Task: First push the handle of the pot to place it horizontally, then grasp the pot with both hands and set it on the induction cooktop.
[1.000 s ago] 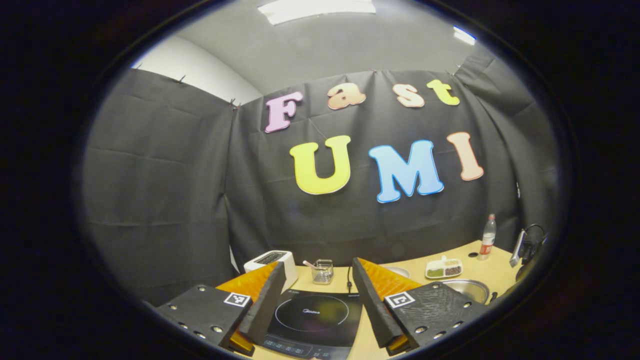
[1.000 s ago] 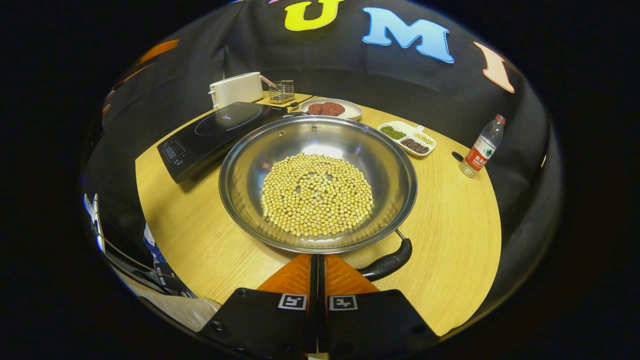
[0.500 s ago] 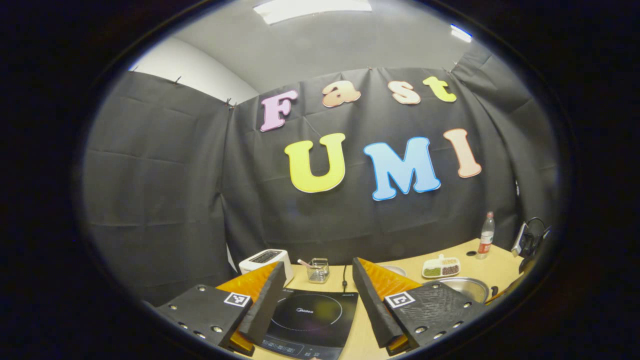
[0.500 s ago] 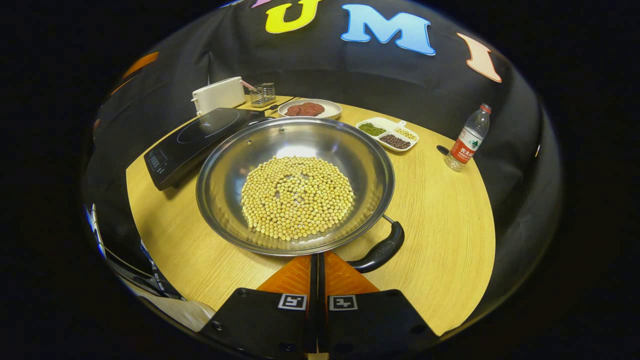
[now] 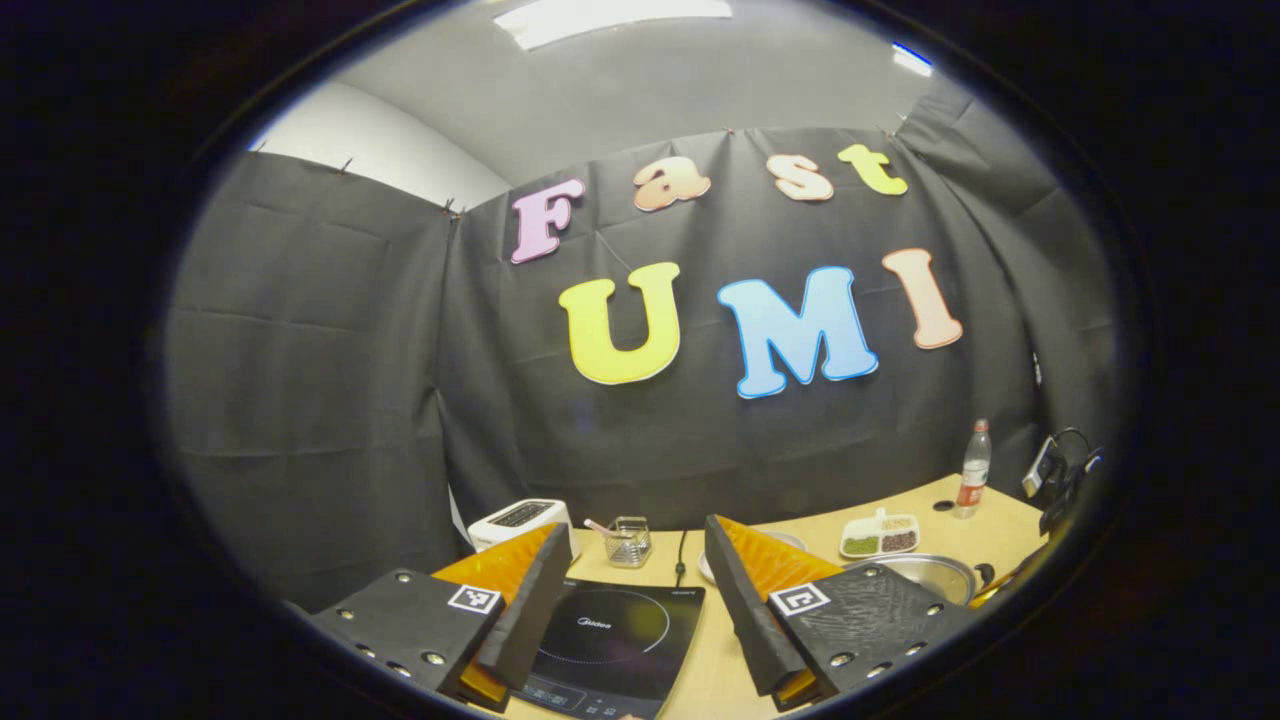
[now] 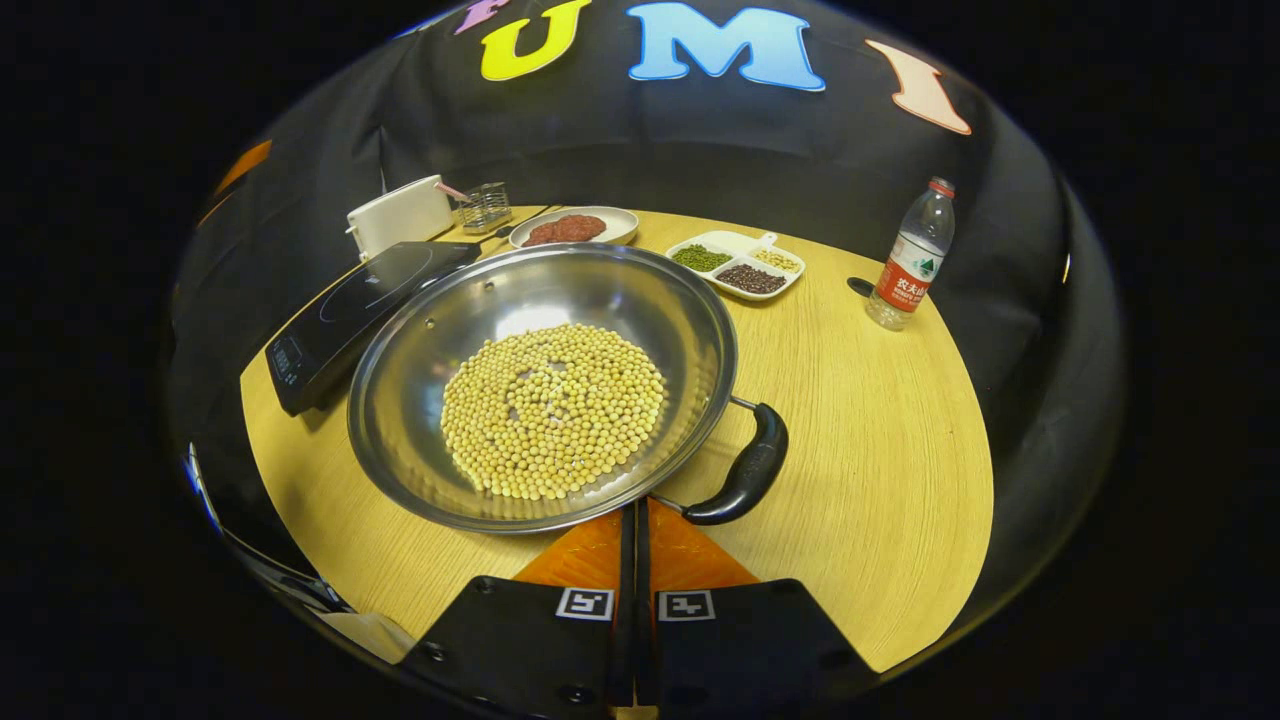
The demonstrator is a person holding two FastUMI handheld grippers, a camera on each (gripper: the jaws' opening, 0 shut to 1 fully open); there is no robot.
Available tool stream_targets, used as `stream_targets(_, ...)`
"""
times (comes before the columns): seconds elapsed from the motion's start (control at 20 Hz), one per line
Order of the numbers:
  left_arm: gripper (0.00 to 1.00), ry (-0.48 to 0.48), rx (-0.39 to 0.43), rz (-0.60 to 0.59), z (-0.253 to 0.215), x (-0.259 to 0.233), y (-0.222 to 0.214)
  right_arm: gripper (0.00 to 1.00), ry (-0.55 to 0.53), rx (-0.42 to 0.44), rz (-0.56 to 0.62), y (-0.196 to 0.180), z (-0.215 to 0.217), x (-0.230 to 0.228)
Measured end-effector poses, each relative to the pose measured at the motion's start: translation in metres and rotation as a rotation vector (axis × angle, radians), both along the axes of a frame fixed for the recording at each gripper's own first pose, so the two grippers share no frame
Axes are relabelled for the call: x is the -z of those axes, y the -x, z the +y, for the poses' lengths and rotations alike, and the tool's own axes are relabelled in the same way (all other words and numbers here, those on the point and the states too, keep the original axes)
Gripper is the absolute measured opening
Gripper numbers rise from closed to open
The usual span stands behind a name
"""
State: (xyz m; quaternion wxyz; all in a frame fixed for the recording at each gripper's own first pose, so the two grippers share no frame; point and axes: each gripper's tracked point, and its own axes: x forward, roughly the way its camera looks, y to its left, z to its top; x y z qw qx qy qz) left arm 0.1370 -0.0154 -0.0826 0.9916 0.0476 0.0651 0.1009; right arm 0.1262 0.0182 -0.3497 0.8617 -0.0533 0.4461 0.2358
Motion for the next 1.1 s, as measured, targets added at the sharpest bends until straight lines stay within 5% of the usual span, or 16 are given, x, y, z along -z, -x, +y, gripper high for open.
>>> stream_targets(0.55, 0.82, 0.039, -0.003, 0.042, -0.026, 0.026, -0.009, 0.04, -0.040, 0.120, -0.104, -0.031, -0.018, -0.014)
stream_targets(0.7, 0.80, 0.080, 0.011, 0.063, -0.024, 0.043, -0.018, 0.29, -0.062, 0.187, -0.201, -0.040, -0.025, -0.041)
stream_targets(0.85, 0.80, 0.123, 0.064, 0.087, -0.027, 0.059, -0.029, 1.00, -0.110, 0.257, -0.298, -0.048, -0.022, -0.073)
stream_targets(1.1, 0.80, 0.171, 0.191, 0.156, -0.040, 0.093, -0.054, 0.98, -0.106, 0.336, -0.371, -0.059, -0.015, -0.101)
